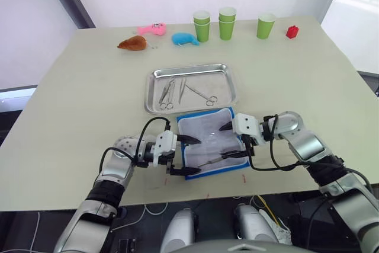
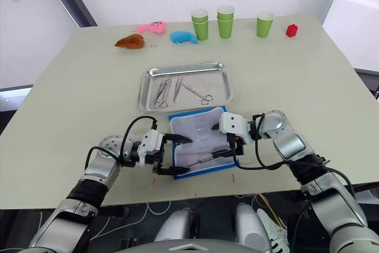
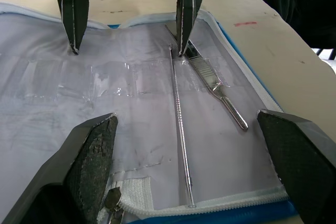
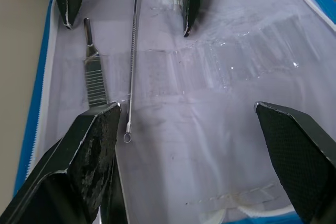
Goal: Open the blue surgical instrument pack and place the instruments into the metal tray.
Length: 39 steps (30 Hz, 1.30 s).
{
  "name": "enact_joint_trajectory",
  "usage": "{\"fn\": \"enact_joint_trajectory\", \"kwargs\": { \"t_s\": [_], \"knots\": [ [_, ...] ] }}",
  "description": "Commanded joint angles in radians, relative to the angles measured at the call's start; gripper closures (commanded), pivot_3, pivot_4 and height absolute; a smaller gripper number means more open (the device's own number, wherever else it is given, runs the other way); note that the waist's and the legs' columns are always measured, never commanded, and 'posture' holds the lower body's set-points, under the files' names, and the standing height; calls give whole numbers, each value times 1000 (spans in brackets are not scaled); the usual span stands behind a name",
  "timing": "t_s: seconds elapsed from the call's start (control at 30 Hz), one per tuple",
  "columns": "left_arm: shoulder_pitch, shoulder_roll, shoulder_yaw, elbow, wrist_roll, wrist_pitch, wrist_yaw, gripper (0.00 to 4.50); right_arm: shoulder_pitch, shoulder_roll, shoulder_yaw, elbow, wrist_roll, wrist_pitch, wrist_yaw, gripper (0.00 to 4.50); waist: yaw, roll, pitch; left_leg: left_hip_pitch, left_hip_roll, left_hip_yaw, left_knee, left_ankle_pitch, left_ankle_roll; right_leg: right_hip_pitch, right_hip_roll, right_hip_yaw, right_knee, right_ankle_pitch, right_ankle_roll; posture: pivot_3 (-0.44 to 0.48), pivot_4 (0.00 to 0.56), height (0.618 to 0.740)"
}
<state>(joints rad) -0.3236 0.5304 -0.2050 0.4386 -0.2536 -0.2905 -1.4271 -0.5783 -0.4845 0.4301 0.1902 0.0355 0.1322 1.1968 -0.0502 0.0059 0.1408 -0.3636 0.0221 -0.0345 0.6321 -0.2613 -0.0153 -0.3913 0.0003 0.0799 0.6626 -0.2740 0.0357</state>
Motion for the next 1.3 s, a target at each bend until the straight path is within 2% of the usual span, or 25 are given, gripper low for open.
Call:
{"fn": "enact_joint_trajectory", "kwargs": {
  "t_s": [0.03,0.07,0.17,0.2,0.23,0.3,0.63,1.03,1.3],
  "knots": [
    [58,35,-44,115,87,35,1,0,2,-22,30,38,-43,-15,27,738,0,-1,-1,0,0,0,0,0,0,0,0,0,0,0,0,0,150,740],
    [57,34,-44,118,87,33,1,0,7,-29,33,35,-39,-11,42,1047,0,-2,-1,0,1,0,0,0,0,0,1,0,0,0,0,0,150,740],
    [56,35,-44,125,89,28,2,0,18,-40,42,23,-38,-5,66,2629,-1,-1,-2,1,1,-1,0,0,0,0,2,-2,0,0,0,0,150,740],
    [56,35,-44,127,89,27,2,0,20,-41,45,20,-39,-4,69,2997,-1,-1,-2,1,2,-2,0,0,0,0,2,-2,0,0,0,0,150,740],
    [56,35,-44,128,89,26,2,0,23,-41,46,16,-39,-2,71,3633,-2,-1,-3,1,2,-2,0,0,0,0,2,-2,0,0,0,0,150,740],
    [56,35,-43,131,89,24,2,0,27,-40,47,9,-37,1,76,4423,-5,-1,-3,2,2,-2,0,0,0,2,2,-2,0,0,0,0,150,740],
    [49,37,-43,142,91,18,1,0,31,-53,26,-26,-13,9,95,4474,-9,-2,-3,3,2,-5,0,0,0,4,2,-5,0,0,-1,0,150,740],
    [43,31,-47,149,94,16,1,0,26,-127,-28,-41,24,9,131,4474,-9,-2,-2,3,2,-6,0,0,0,5,2,-6,0,0,-1,0,150,740],
    [42,23,-51,157,97,10,3,0,9,-144,-54,-113,53,46,130,4474,-8,-2,-2,3,2,-6,1,0,0,4,2,-6,0,0,-1,0,150,740]
  ]
}}
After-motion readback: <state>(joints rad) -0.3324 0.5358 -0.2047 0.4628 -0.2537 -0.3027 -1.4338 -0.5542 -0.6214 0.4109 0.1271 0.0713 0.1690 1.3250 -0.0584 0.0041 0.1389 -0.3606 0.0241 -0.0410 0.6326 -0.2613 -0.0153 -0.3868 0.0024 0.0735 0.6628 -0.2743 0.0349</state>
